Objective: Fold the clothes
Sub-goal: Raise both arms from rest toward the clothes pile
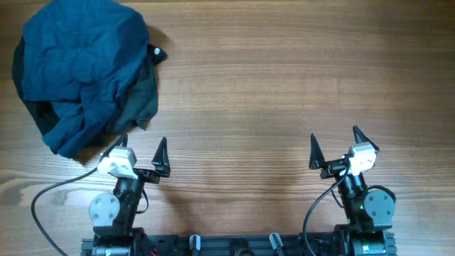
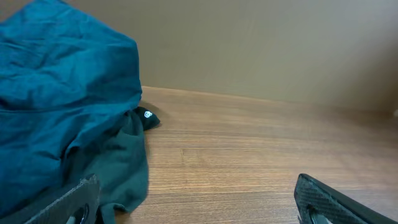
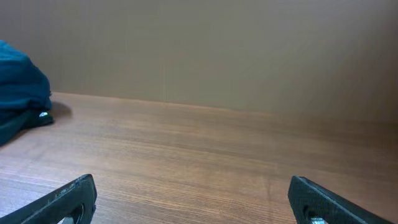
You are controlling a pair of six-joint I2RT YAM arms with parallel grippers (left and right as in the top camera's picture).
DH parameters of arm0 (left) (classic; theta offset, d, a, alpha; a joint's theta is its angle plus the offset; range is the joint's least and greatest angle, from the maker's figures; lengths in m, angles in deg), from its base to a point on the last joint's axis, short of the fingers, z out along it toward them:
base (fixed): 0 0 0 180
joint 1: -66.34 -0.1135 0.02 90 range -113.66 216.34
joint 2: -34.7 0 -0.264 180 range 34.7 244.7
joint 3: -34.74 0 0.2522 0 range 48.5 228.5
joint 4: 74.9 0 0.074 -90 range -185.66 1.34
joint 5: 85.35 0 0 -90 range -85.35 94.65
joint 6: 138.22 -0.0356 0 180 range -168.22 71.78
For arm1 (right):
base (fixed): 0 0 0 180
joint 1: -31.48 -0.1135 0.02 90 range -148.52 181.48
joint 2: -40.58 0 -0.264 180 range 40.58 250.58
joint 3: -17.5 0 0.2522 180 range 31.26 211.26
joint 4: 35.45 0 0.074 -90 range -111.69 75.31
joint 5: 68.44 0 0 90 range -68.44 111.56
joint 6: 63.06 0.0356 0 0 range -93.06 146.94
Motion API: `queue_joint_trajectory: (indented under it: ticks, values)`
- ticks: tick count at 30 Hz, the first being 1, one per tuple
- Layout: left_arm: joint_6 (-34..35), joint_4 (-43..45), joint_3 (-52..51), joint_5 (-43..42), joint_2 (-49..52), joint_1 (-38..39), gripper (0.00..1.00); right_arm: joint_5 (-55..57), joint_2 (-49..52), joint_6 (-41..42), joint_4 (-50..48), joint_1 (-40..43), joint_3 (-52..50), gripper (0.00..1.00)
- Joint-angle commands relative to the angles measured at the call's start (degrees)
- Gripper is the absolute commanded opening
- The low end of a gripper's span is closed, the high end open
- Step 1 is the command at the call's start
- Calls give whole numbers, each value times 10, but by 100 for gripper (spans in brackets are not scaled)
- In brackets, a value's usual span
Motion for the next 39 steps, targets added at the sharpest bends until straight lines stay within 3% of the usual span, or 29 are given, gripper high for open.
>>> queue_joint_trajectory:
  ticks: [1,19,23,30,35,39]
  values:
    - [5,-1,-4,6,-4,-4,100,-11,2,6,-3,-3,-1,100]
    - [9,-1,-4,-4,-4,-4,100,2,2,8,-2,-3,-1,100]
    - [47,1,-3,-60,-2,-2,100,2,7,96,-1,-3,-1,100]
    - [72,21,3,-52,9,-3,100,15,9,111,-11,-3,0,100]
    - [101,-7,99,-24,121,-3,100,36,30,116,-15,-3,63,100]
    - [99,-78,292,-23,345,-3,100,39,173,96,26,-3,197,100]
